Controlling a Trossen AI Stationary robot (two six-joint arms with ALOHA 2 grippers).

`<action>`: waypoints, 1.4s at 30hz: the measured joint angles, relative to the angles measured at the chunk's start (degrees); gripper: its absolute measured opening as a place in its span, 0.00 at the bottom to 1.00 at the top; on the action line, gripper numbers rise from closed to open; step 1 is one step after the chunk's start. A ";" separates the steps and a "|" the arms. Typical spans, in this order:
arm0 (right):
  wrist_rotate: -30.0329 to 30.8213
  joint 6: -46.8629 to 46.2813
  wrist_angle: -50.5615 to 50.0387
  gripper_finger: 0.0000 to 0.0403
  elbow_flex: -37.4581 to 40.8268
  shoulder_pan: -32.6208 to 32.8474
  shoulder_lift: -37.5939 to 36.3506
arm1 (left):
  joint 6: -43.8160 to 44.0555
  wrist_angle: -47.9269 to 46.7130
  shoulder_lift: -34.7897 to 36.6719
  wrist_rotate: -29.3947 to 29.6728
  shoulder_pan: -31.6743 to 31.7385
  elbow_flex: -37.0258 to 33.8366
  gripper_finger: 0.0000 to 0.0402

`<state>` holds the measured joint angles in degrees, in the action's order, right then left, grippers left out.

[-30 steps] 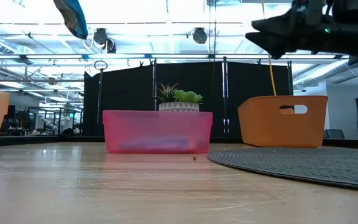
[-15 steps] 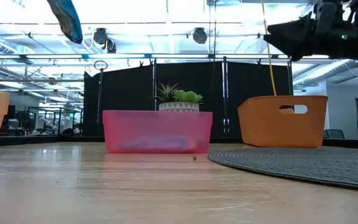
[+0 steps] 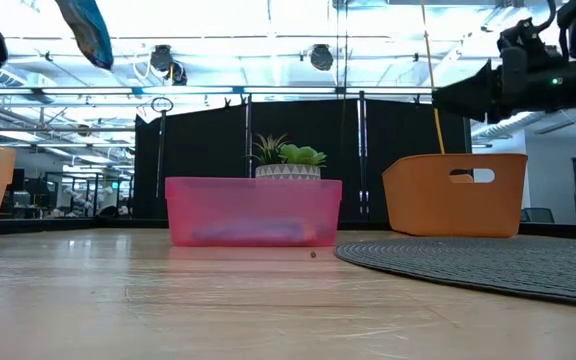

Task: Pick and place Granola Bars by type
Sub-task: Put the blue/green granola bar into the bottom orange bin

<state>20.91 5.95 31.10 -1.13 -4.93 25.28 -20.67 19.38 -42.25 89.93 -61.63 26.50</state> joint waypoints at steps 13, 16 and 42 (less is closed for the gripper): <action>0.02 -5.21 -10.30 0.54 0.07 0.00 -2.03 | 14.89 -13.34 3.70 -0.45 -4.89 0.00 0.04; 0.00 -5.27 -9.96 0.54 0.07 0.00 -2.03 | 19.90 -15.57 4.19 -4.37 -4.89 0.00 0.04; -0.03 -5.27 -9.98 0.54 0.12 0.00 -2.03 | 74.46 -63.62 -34.68 -55.51 -2.43 36.25 0.04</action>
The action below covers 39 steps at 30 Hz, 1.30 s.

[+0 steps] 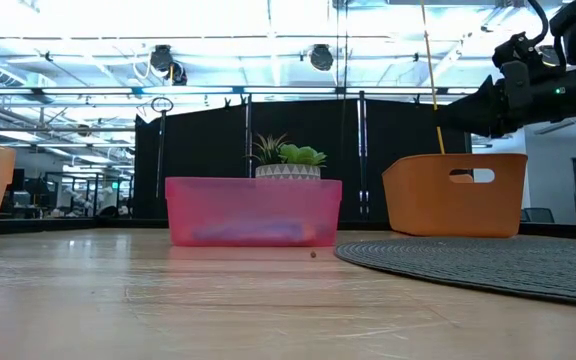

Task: Pick and place Granola Bars by type
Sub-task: Put the blue/green granola bar into the bottom orange bin, then return to Home Position

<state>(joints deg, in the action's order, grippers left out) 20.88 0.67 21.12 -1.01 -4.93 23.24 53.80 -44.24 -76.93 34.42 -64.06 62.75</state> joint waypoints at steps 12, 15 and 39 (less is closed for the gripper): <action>0.00 -0.01 0.00 0.54 0.00 0.00 0.00 | 20.11 -0.95 -12.05 -15.89 0.20 5.82 0.03; 0.00 -0.01 0.00 0.54 0.01 0.00 0.00 | 23.08 -1.87 -13.52 -16.96 0.25 5.82 0.03; -0.02 0.01 0.00 0.54 0.01 0.00 0.01 | 17.99 -2.48 -15.05 -9.72 1.42 5.82 0.21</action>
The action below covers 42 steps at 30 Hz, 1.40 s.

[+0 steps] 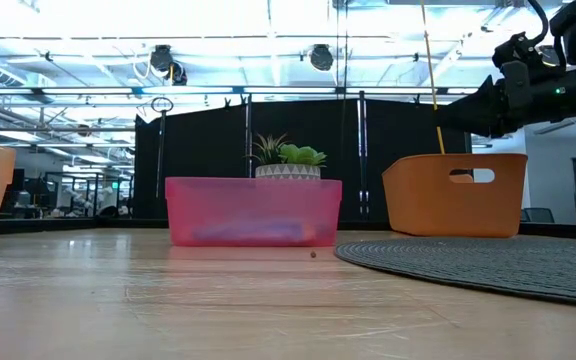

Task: Pick and place Granola Bars by type
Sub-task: Return to Home Position

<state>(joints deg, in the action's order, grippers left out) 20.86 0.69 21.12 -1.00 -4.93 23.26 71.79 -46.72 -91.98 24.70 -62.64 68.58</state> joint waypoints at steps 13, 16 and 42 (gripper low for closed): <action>0.00 -0.01 -0.02 0.54 -0.01 0.00 -0.01 | -25.44 1.88 6.67 32.42 6.75 -7.04 0.22; 0.00 -0.02 -0.02 0.54 -0.01 0.00 0.01 | -28.57 11.41 11.70 29.85 10.38 -14.61 0.22; 0.00 -0.02 0.00 0.54 0.00 0.00 -0.01 | -72.60 68.34 66.90 -9.00 43.35 -64.27 0.22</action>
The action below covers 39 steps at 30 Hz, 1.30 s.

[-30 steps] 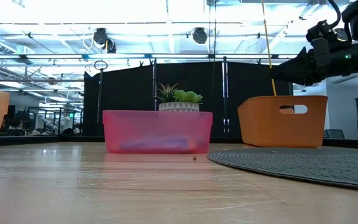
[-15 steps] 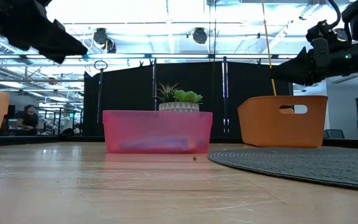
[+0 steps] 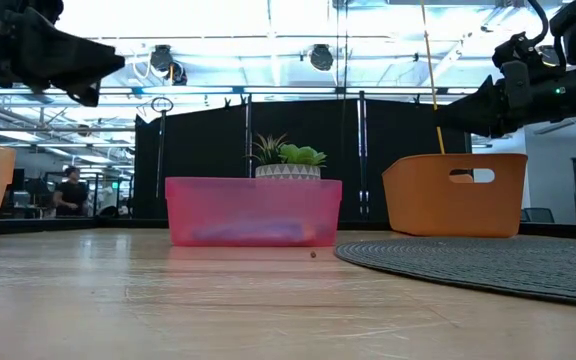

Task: Pick and place Granola Bars by type
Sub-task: Return to Home Position

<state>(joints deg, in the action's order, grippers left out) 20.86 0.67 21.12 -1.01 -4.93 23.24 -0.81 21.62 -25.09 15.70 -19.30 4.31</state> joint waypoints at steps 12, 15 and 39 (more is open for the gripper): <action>0.00 -0.01 0.00 0.54 0.00 0.00 0.00 | 0.37 -12.79 14.79 -5.10 5.65 -1.15 0.22; 0.00 -0.01 0.00 0.54 -0.01 0.02 0.02 | 0.03 -15.89 17.76 -8.01 7.05 -1.15 0.22; 0.01 0.02 0.00 0.54 0.00 0.01 0.01 | 1.88 -19.42 23.31 -24.23 22.06 -3.68 0.22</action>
<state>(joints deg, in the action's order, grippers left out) 20.87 0.69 21.12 -1.01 -4.92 23.26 1.07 2.20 -1.78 -8.53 2.76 0.62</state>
